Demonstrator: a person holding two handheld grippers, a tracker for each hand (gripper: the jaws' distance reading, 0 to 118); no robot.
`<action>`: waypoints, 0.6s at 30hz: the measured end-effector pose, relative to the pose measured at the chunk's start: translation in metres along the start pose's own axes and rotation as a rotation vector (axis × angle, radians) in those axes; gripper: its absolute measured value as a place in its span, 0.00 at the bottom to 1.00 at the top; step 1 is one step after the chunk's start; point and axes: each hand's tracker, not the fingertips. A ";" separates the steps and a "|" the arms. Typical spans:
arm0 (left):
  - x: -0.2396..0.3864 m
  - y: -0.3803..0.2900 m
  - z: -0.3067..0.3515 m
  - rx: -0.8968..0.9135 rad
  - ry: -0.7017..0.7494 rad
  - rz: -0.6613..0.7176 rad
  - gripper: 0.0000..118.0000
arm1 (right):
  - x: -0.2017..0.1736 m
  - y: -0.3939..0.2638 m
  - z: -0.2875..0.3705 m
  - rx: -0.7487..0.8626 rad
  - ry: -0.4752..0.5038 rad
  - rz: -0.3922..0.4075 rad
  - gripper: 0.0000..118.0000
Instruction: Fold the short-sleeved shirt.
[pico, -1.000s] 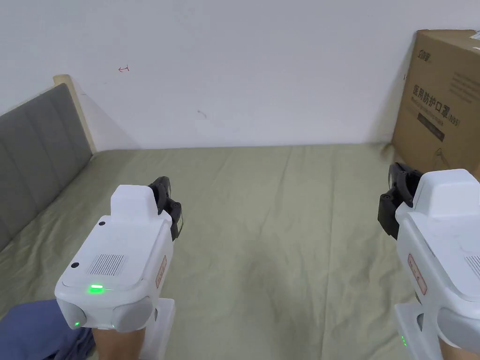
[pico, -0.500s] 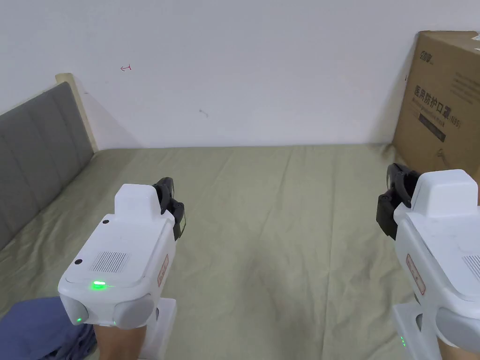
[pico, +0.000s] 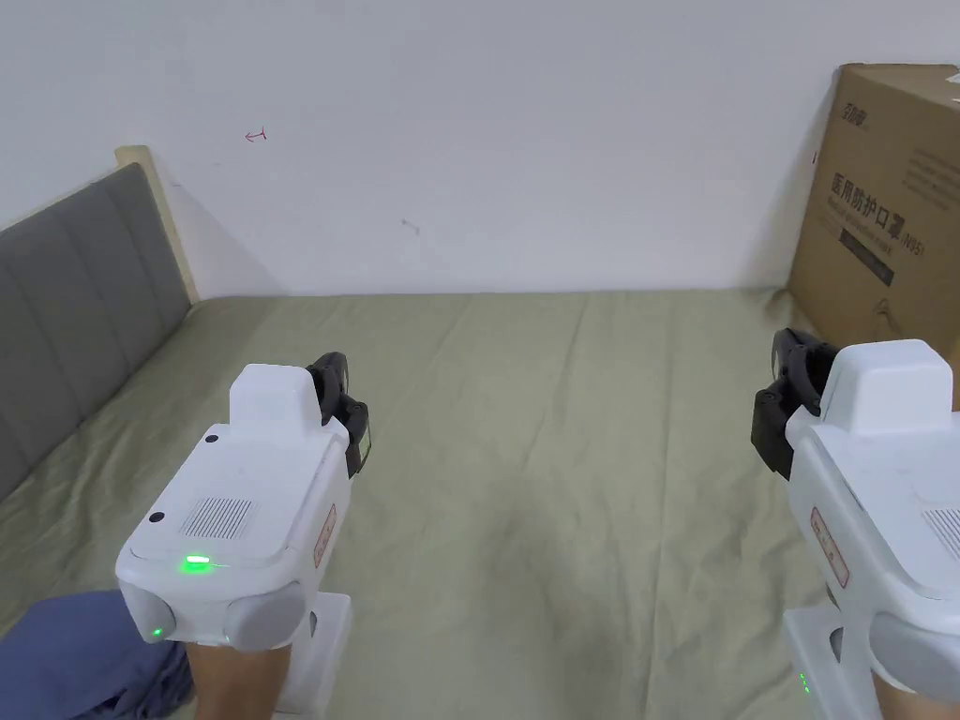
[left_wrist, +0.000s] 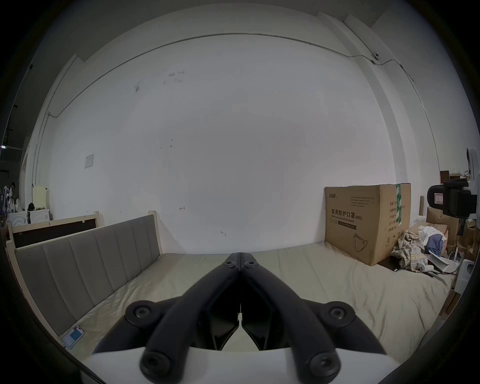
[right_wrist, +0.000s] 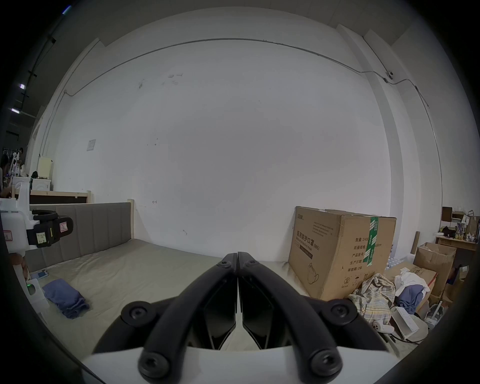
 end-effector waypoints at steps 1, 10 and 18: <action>0.000 0.000 0.000 -0.001 0.001 0.002 0.00 | 0.000 0.000 0.000 0.001 0.002 -0.001 0.00; -0.004 -0.001 -0.001 -0.004 0.018 0.017 0.12 | -0.002 -0.001 -0.001 -0.009 -0.008 -0.002 0.04; -0.011 0.000 0.002 0.033 0.059 0.062 1.00 | 0.002 -0.001 0.001 0.005 -0.024 -0.026 0.98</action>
